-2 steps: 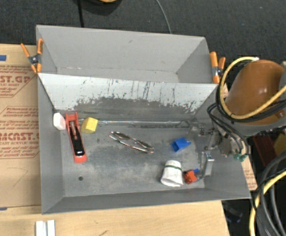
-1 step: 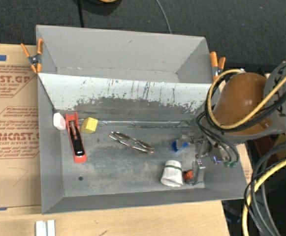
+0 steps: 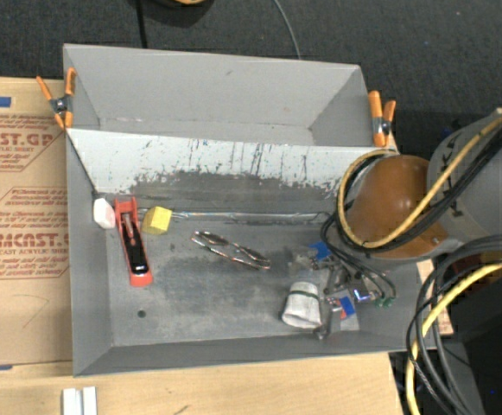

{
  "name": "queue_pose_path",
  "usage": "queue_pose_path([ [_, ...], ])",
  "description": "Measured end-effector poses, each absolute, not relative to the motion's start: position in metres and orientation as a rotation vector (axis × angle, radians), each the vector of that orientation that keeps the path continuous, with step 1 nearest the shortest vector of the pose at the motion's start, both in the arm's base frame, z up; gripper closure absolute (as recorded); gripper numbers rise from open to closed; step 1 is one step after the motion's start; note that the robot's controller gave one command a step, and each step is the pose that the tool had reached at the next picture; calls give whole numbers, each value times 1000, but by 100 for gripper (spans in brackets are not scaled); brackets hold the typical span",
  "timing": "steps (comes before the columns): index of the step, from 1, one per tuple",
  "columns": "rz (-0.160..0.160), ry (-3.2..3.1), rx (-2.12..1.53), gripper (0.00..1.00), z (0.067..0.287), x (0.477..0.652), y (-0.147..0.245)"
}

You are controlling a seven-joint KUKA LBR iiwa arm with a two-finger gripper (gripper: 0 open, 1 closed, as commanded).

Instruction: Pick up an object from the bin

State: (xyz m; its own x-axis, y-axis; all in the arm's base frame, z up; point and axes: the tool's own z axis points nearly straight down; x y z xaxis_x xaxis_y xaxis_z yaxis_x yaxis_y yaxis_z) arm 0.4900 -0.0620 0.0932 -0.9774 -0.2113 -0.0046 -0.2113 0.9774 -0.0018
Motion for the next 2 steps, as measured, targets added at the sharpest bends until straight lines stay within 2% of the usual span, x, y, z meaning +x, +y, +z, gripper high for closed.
queue_pose_path([
  [1,0,2761,-1489,100,71,492,-68],
  [2,1,2760,-1491,100,71,492,-68],
])
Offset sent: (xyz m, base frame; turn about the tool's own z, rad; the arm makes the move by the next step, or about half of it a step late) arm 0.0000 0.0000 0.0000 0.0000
